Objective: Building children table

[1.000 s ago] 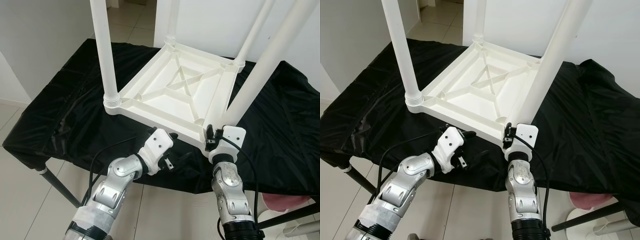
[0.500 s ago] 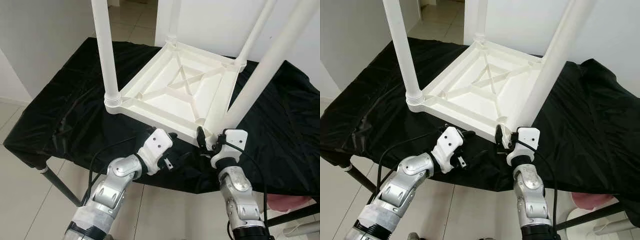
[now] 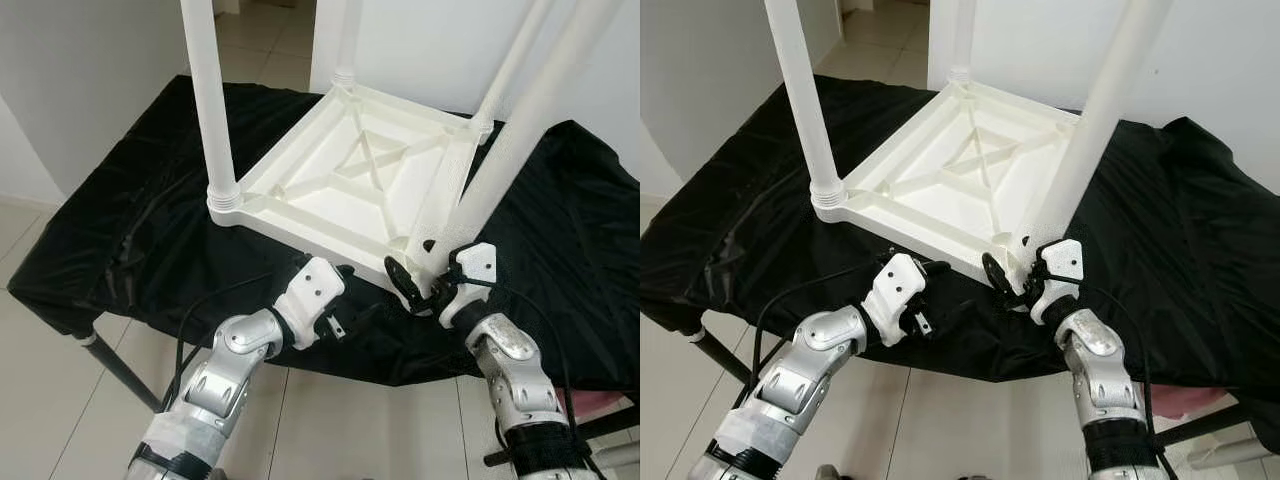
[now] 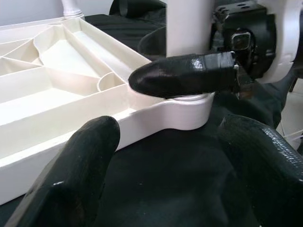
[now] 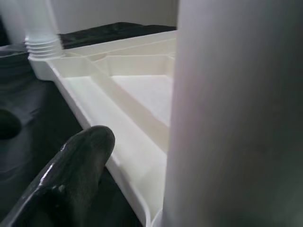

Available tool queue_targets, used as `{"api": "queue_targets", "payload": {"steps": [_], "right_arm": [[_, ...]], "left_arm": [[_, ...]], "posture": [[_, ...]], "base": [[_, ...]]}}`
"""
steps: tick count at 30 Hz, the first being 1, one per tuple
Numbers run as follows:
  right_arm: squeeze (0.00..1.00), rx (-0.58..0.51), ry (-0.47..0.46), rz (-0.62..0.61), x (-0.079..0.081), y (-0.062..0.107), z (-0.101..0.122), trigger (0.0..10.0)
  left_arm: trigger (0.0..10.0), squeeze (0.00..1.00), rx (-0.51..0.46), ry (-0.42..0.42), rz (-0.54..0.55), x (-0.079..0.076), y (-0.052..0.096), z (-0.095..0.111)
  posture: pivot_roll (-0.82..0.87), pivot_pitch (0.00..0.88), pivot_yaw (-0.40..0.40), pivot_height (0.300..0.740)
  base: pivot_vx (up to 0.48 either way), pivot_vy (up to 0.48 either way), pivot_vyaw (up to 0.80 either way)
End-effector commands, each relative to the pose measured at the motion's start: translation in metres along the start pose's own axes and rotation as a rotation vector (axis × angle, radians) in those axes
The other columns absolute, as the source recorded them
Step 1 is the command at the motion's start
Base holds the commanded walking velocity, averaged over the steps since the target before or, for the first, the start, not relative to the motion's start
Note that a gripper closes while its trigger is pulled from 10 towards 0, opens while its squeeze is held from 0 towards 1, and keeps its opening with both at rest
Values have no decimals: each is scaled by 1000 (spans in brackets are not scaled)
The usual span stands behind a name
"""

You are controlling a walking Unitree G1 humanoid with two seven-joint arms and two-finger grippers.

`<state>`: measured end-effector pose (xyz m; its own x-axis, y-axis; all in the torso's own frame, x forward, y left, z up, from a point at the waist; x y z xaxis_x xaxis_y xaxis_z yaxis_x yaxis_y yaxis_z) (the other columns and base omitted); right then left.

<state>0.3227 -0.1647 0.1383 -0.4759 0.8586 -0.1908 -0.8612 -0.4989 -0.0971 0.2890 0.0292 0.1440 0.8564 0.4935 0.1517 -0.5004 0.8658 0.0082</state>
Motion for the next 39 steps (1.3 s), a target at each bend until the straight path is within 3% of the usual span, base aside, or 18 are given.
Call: {"api": "queue_targets", "payload": {"steps": [1,2,3,4,17,18,22,23,32,33,39], "right_arm": [[0,24,-9,37,4,-2,-5,10000],[0,32,-12,60,4,-2,-6,5333],[0,32,-12,60,4,-2,-6,5333],[0,41,-11,67,3,-1,-9,0],[0,53,-33,110,-2,6,-18,0],[0,56,-37,104,-2,6,-18,7333],[0,58,-42,101,-2,6,-18,7333],[0,55,-43,96,-2,6,-18,10000],[0,48,-12,-127,-13,12,-14,10000],[0,68,-28,-227,-16,15,-17,10000],[0,86,-65,-390,-8,21,-20,10000]], "left_arm": [[10000,0,-4,-9,12,1,0,1],[10000,0,-4,-9,16,2,2,1],[10000,0,-4,-9,16,2,2,1],[10000,0,-3,-8,21,2,3,1],[10000,0,-1,0,14,1,3,0],[10000,0,0,3,12,1,2,0],[10000,0,0,9,9,0,2,0],[10000,0,1,9,8,0,2,0],[10000,0,5,4,-4,-3,3,-3],[10000,0,6,7,-6,-4,3,-4],[10000,0,7,10,-11,-6,2,-5]], "posture": [[6,86,-57,740],[12,85,-61,740],[12,85,-61,740],[18,83,-65,740],[14,64,-59,740],[12,60,-59,740],[12,60,-59,740],[10,59,-59,740],[4,53,-66,740],[3,53,-68,740],[-1,55,-71,740]], "base": [[0,0,0],[0,0,0],[0,0,0],[0,0,0],[0,0,0],[0,0,0],[0,0,0],[0,0,0],[0,0,0],[0,0,0],[0,0,0]]}}
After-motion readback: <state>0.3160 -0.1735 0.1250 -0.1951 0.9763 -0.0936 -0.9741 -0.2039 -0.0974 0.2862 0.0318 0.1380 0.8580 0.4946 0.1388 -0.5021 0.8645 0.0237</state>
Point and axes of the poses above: a point about 5 cm out from each wrist's last joint towards the gripper, its own y axis pointing back from the gripper into the wrist, its own z axis along the axis of the wrist's last joint, x = y × z, the point moved 2 cm from there along -y, pointing out of the wrist towards the gripper, and after that the axes turned 5 degrees about y, right-handed, at the moved point
